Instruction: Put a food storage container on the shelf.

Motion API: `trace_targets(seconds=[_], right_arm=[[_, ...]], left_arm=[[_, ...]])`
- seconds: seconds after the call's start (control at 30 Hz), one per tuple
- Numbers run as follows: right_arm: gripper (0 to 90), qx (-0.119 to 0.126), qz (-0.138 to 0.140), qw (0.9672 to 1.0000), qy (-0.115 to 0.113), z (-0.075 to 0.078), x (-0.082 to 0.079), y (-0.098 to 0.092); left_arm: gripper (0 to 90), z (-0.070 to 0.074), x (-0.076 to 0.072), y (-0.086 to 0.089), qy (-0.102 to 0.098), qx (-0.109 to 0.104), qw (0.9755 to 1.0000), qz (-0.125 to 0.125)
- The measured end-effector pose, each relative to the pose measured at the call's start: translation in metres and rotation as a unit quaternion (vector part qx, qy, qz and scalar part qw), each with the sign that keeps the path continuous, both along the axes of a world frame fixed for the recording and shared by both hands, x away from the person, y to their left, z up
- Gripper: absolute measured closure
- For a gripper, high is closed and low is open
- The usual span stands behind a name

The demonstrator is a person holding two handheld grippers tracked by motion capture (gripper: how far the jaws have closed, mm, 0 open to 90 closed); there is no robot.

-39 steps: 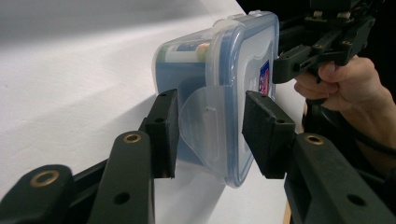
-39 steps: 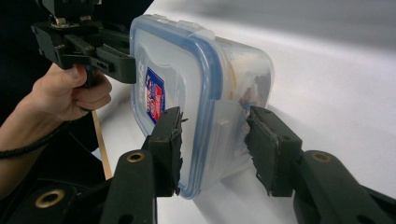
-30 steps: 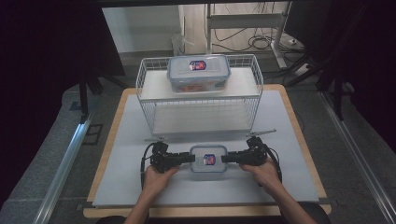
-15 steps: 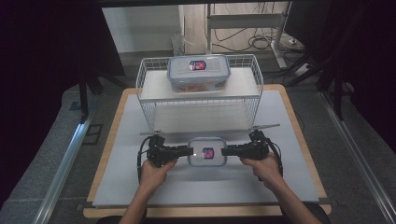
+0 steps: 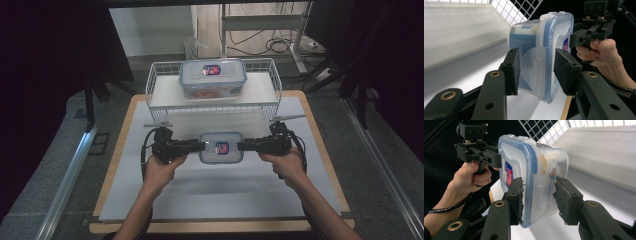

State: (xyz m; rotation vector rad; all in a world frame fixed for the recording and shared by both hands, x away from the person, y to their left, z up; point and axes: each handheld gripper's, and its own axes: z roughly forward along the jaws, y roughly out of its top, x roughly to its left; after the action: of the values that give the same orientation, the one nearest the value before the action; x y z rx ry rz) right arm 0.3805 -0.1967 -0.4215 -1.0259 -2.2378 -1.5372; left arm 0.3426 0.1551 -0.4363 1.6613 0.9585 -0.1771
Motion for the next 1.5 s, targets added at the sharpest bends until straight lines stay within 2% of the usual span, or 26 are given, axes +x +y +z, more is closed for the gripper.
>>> trace_targets(seconds=[0.27, 0.4, 0.67, 0.7, 0.8, 1.03, 1.07, 1.17, 1.2, 1.23, 1.27, 1.3, 1.37, 1.5], right_arm=[[58.6, 0.000, 0.000, 1.0000, -0.009, 0.019, 0.007, 0.003], [58.5, 0.008, 0.000, 0.9999, -0.012, 0.031, 0.012, 0.004], [58.4, 0.015, 0.003, 0.9997, -0.017, 0.053, 0.023, 0.006], [58.4, 0.017, 0.002, 0.9997, -0.018, 0.057, 0.025, 0.006], [58.4, 0.019, 0.001, 0.9996, -0.021, 0.065, 0.028, 0.007], [58.3, 0.030, -0.004, 0.9988, -0.039, 0.091, 0.037, 0.011], [58.3, 0.031, -0.005, 0.9987, -0.040, 0.095, 0.038, 0.012], [58.3, 0.036, -0.006, 0.9984, -0.044, 0.106, 0.043, 0.014], [58.3, 0.038, -0.006, 0.9981, -0.047, 0.110, 0.045, 0.014], [58.3, 0.038, -0.006, 0.9981, -0.047, 0.110, 0.045, 0.014], [58.3, 0.042, -0.008, 0.9979, -0.049, 0.118, 0.049, 0.016], [58.3, 0.042, -0.008, 0.9979, -0.049, 0.118, 0.049, 0.016], [58.2, 0.048, -0.012, 0.9974, -0.053, 0.127, 0.055, 0.017], [58.0, 0.050, -0.018, 0.9971, -0.054, 0.137, 0.061, 0.019]], left_arm=[[57.3, 0.018, 0.006, 0.003, -0.006, -0.001, 1.0000, 0.001], [57.3, 0.034, 0.010, 0.004, -0.010, 0.004, 0.9999, 0.004], [57.2, 0.057, 0.016, 0.005, -0.020, 0.010, 0.9997, 0.009], [57.2, 0.064, 0.018, 0.005, -0.022, 0.011, 0.9996, 0.011], [57.2, 0.071, 0.019, 0.006, -0.024, 0.008, 0.9996, 0.012], [57.2, 0.101, 0.029, 0.011, -0.040, 0.009, 0.9990, 0.018], [57.2, 0.101, 0.029, 0.011, -0.040, 0.009, 0.9990, 0.018], [57.2, 0.119, 0.035, 0.013, -0.048, 0.013, 0.9986, 0.021], [57.2, 0.119, 0.035, 0.013, -0.048, 0.013, 0.9986, 0.021], [57.2, 0.124, 0.037, 0.014, -0.049, 0.013, 0.9985, 0.021], [57.1, 0.131, 0.040, 0.015, -0.051, 0.015, 0.9983, 0.023], [57.1, 0.131, 0.040, 0.015, -0.051, 0.015, 0.9983, 0.023], [57.1, 0.142, 0.047, 0.016, -0.055, 0.016, 0.9980, 0.026], [57.0, 0.153, 0.054, 0.018, -0.061, 0.016, 0.9976, 0.028]])
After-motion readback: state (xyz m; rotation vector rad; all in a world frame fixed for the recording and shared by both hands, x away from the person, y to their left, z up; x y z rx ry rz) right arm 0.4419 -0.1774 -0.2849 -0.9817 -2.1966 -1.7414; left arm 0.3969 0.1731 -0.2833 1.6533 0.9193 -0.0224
